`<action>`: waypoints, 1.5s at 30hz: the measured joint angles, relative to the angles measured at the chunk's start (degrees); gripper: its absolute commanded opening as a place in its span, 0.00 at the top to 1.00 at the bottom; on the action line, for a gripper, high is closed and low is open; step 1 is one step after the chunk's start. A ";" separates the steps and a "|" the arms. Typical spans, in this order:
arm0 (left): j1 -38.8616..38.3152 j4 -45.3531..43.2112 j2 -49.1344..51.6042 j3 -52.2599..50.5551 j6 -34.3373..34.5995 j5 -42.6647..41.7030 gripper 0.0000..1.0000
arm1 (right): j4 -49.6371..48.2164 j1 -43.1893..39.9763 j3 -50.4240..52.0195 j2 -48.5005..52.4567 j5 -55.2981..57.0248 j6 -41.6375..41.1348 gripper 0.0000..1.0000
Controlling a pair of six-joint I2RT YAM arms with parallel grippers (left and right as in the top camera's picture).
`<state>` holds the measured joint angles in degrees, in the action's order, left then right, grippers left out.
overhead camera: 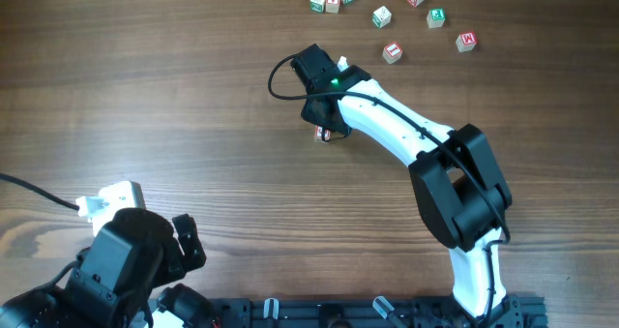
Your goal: Form a circle
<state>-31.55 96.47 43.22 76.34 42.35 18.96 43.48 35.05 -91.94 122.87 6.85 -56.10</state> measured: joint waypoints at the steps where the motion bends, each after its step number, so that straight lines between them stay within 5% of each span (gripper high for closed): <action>1: 0.00 0.00 0.00 0.00 0.00 0.00 0.00 | 0.00 0.00 0.00 0.00 0.00 0.00 0.96; 14: 0.00 0.00 0.00 0.00 0.00 0.00 0.00 | 4.26 0.00 -1.66 -0.31 0.02 0.02 0.95; 23: 0.00 0.00 0.00 0.00 0.00 0.00 0.00 | 6.67 0.00 -2.58 -9.64 7.21 -1.11 0.95; 34: 0.00 0.00 0.00 0.00 0.00 0.00 0.00 | 12.04 0.33 1.49 -8.35 10.21 -9.35 0.95; 45: 0.00 0.00 0.00 0.00 0.00 0.00 0.00 | 6.25 -5.27 2.80 -3.80 8.22 -11.76 0.95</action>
<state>-31.55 96.47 43.22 76.34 42.35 18.96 49.74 29.78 -89.14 119.07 15.07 -67.85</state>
